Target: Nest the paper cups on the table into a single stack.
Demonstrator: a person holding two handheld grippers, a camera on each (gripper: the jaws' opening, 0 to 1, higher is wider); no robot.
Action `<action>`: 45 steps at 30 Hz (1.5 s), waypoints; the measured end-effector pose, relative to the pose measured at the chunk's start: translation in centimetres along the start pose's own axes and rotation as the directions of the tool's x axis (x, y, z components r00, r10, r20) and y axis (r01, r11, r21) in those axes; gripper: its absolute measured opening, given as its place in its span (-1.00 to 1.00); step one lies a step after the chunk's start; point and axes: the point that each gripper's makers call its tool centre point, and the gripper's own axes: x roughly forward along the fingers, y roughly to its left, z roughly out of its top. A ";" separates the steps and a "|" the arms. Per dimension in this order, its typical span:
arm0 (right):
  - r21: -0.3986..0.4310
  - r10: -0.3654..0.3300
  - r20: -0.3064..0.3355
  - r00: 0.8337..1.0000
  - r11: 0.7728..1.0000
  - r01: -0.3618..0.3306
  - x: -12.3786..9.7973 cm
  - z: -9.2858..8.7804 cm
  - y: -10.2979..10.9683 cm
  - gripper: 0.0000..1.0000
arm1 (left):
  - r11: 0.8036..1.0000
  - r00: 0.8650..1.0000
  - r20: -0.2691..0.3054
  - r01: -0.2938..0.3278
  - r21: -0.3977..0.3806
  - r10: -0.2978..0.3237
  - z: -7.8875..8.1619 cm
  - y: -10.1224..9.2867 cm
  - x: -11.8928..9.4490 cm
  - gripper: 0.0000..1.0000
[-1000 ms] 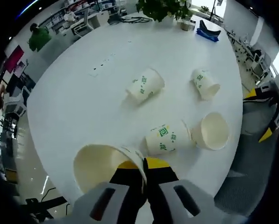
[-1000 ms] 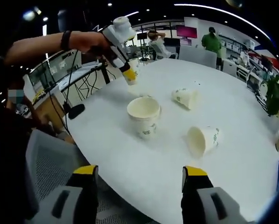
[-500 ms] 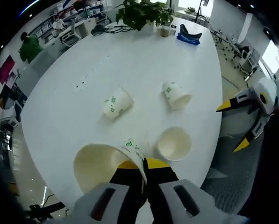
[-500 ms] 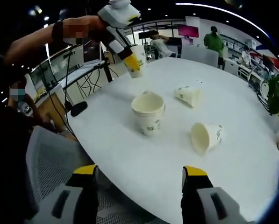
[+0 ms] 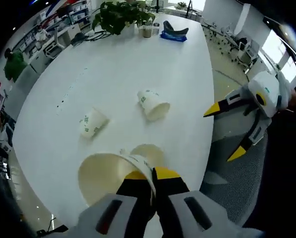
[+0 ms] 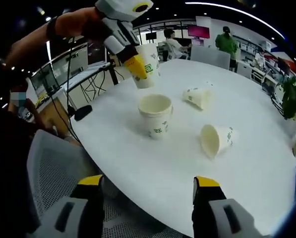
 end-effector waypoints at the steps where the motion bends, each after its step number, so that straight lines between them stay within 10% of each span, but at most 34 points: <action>1: 0.003 0.000 0.005 1.000 1.000 0.000 -0.1 0.1 0.0 0.46 | 1.000 1.000 -0.003 0.003 0.004 -0.003 0.0 -0.2 0.2 -1.00; 45: 0.005 -0.001 0.067 0.998 1.000 0.001 1.4 4.0 -0.8 0.43 | 0.998 0.995 -0.093 0.039 0.048 -0.035 -1.1 -1.4 5.0 -0.89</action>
